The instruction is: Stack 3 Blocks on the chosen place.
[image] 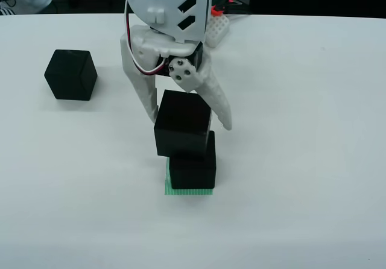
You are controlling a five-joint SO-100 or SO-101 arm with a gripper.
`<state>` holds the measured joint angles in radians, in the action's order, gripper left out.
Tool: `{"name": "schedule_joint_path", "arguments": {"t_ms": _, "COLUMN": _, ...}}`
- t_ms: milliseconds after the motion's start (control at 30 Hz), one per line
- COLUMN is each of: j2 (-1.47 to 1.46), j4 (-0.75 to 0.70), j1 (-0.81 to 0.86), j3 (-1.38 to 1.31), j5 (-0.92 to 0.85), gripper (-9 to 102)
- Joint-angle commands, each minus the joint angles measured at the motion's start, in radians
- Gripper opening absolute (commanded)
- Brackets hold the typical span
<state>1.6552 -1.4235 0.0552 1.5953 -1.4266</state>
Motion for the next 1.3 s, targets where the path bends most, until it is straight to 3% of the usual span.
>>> {"name": "schedule_joint_path", "arguments": {"t_ms": 0, "j2": 0.029, "j4": -0.012, "j1": 0.005, "j3": -0.048, "j5": -0.005, "gripper": 43}}
{"name": "schedule_joint_path", "arguments": {"t_ms": 433, "j2": 0.296, "j4": -0.129, "j1": -0.002, "j3": 0.009, "j5": -0.020, "gripper": 43}}
{"name": "schedule_joint_path", "arguments": {"t_ms": 733, "j2": 0.660, "j4": -0.149, "j1": 0.043, "j3": 0.324, "j5": -0.034, "gripper": 43}}
{"name": "schedule_joint_path", "arguments": {"t_ms": 1267, "j2": 0.772, "j4": -0.144, "j1": 0.727, "j3": 0.488, "j5": -0.541, "gripper": 42}}
